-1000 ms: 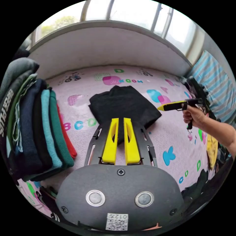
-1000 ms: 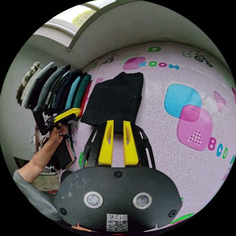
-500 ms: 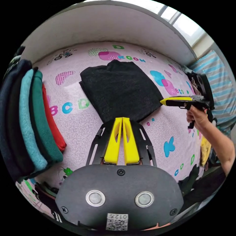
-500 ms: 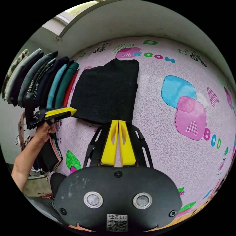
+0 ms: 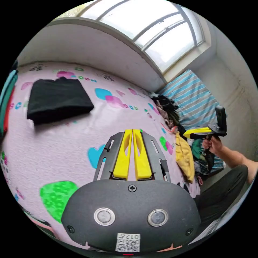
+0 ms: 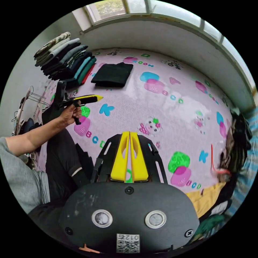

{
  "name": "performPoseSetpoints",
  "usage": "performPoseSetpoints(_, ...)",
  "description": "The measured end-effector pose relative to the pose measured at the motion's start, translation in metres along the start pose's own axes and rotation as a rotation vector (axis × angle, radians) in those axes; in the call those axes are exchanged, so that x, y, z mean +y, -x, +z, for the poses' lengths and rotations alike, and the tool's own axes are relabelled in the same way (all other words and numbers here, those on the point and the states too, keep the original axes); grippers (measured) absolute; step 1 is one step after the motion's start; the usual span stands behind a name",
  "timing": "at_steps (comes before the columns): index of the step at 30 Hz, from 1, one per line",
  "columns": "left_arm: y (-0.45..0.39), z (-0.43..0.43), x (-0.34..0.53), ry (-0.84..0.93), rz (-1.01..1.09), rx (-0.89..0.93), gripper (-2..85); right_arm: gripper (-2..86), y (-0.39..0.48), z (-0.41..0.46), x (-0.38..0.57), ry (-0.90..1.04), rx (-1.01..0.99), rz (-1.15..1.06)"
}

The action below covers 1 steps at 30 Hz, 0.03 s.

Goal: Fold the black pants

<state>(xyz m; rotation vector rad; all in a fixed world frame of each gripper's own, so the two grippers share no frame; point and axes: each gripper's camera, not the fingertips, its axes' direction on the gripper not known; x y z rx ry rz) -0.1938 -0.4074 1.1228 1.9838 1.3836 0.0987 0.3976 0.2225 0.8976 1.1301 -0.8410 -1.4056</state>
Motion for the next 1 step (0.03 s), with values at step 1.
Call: performPoseSetpoints(1,-0.0181,0.0225,0.0186,0.032,0.007,0.071,0.7,-0.8,-0.0061,-0.0311,0.0365,-0.02,0.026,0.062)
